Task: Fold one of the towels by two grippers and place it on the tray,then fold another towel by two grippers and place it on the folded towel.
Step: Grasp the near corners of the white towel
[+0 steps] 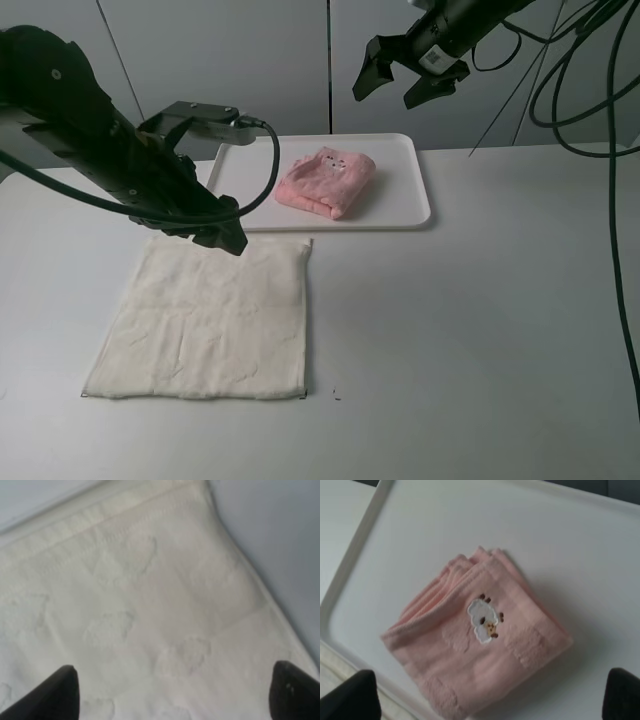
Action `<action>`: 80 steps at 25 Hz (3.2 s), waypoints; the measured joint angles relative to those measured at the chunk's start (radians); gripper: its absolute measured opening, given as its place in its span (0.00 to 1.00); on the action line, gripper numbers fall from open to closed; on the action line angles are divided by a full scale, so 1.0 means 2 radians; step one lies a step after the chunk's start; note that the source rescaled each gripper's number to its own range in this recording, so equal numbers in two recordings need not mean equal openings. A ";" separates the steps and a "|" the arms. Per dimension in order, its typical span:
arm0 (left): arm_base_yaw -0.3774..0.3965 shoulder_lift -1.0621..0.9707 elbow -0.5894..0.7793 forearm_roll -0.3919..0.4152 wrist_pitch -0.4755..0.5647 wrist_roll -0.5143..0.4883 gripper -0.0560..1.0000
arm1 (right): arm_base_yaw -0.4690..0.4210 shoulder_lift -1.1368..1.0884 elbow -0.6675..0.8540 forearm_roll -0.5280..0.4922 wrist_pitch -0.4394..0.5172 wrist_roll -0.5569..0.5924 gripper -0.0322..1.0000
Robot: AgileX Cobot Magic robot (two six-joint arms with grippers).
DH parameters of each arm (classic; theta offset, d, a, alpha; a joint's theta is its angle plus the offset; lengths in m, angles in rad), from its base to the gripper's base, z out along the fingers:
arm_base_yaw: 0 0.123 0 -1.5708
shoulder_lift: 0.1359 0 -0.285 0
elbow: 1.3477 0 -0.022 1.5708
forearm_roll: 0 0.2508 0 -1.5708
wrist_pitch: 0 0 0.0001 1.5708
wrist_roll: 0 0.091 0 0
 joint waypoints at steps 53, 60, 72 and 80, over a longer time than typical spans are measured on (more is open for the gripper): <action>0.074 -0.241 0.181 0.150 0.167 0.353 0.99 | 0.308 -0.336 0.526 -0.060 -0.161 -0.245 0.93; 0.074 -0.156 0.181 0.155 0.140 0.407 0.99 | 0.342 -0.259 0.470 -0.083 -0.128 -0.236 0.93; 0.074 -0.040 0.183 0.146 0.085 0.433 0.99 | 0.374 -0.191 0.450 -0.125 -0.127 -0.207 0.93; 0.074 -0.006 0.207 0.143 0.043 0.452 0.99 | 0.408 -0.154 0.422 -0.134 -0.128 -0.202 0.93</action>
